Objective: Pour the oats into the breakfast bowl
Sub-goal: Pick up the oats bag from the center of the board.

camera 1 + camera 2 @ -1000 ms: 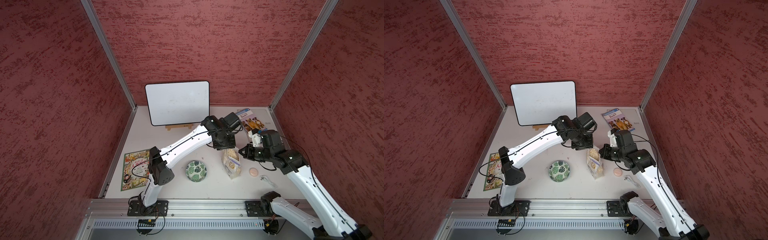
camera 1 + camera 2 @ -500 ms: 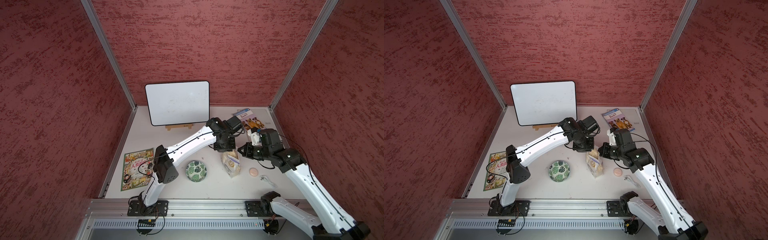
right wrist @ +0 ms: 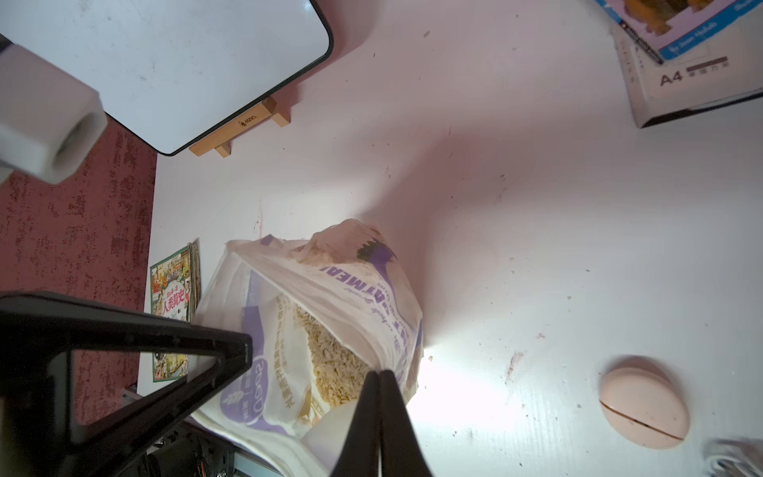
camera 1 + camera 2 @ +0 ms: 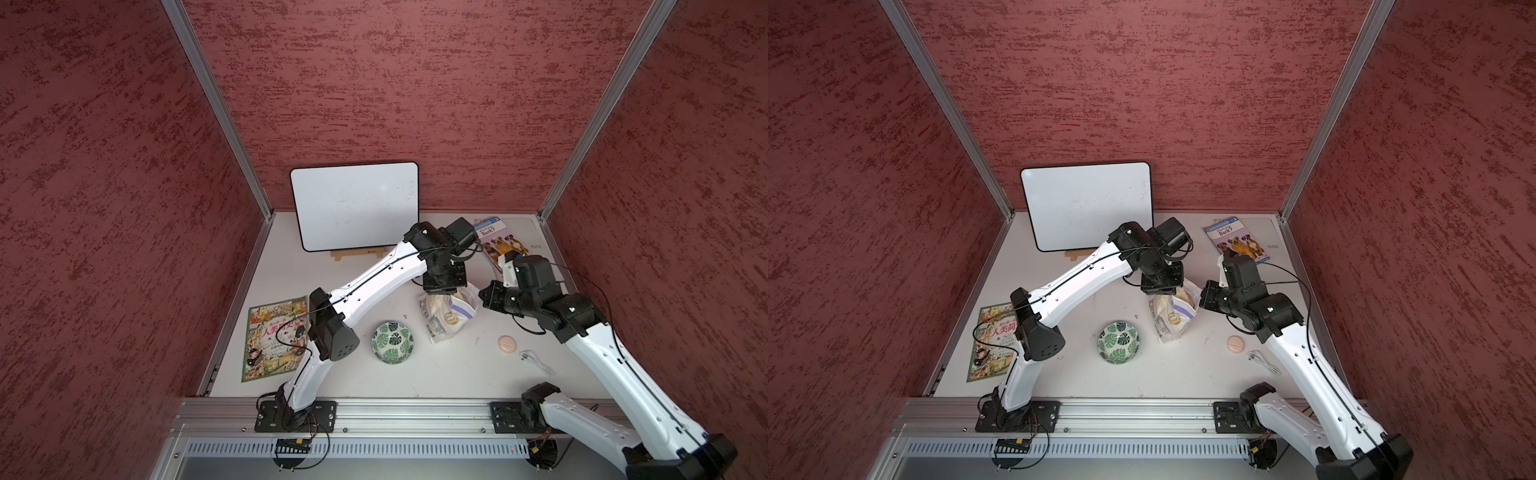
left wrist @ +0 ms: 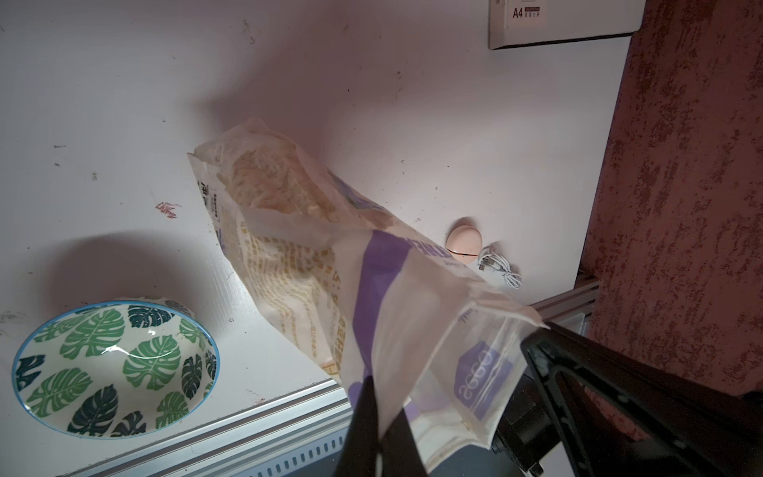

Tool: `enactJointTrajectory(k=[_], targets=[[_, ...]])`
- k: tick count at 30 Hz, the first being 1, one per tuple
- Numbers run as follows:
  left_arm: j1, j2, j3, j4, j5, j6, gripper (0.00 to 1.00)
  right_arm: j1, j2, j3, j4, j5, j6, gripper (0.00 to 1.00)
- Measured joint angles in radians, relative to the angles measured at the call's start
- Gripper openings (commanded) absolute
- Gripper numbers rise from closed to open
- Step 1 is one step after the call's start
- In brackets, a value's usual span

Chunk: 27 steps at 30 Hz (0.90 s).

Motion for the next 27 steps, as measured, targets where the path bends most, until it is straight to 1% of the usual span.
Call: enactJointTrajectory(k=[5, 6, 7, 8, 9, 10, 12, 15, 18, 19, 21, 24, 27], targets=[[0.021, 0.000, -0.017, -0.003, 0.019, 0.013, 0.00, 0.000, 0.019, 0.000, 0.064, -0.005, 0.004, 0.00], [0.023, 0.000, -0.020, -0.006, 0.019, 0.014, 0.00, 0.000, 0.024, 0.000, 0.080, -0.015, 0.004, 0.03], [0.025, 0.000, -0.022, -0.008, 0.019, 0.016, 0.00, 0.000, 0.027, 0.000, 0.095, -0.024, 0.006, 0.18], [0.027, 0.000, -0.023, -0.010, 0.018, 0.017, 0.00, 0.000, 0.028, 0.000, 0.109, -0.034, 0.008, 0.43], [0.031, 0.000, -0.023, -0.014, 0.018, 0.018, 0.00, 0.000, 0.026, 0.000, 0.127, -0.038, 0.009, 0.63], [0.037, 0.000, -0.024, -0.024, 0.018, 0.023, 0.00, 0.000, 0.017, -0.003, 0.153, -0.041, 0.007, 0.76], [0.048, 0.000, -0.025, -0.041, 0.017, 0.027, 0.00, -0.001, -0.016, -0.021, 0.193, -0.042, -0.002, 0.80], [0.066, 0.000, -0.026, -0.062, 0.011, 0.032, 0.00, -0.002, -0.108, -0.092, 0.240, -0.042, -0.010, 0.77], [0.085, 0.000, -0.027, -0.073, -0.002, 0.032, 0.00, -0.002, -0.218, -0.212, 0.290, -0.045, -0.011, 0.77], [0.091, 0.000, -0.029, -0.074, -0.005, 0.031, 0.00, -0.001, -0.248, -0.256, 0.309, -0.050, -0.010, 0.79], [0.103, -0.002, -0.037, -0.070, -0.008, 0.029, 0.00, -0.001, -0.294, -0.345, 0.351, -0.064, -0.002, 0.87], [0.117, -0.004, -0.043, -0.061, -0.001, 0.013, 0.00, 0.007, -0.312, -0.446, 0.407, -0.070, -0.006, 0.97], [0.129, -0.004, -0.046, -0.043, 0.014, 0.000, 0.00, 0.026, -0.317, -0.530, 0.475, -0.058, -0.024, 0.99]])
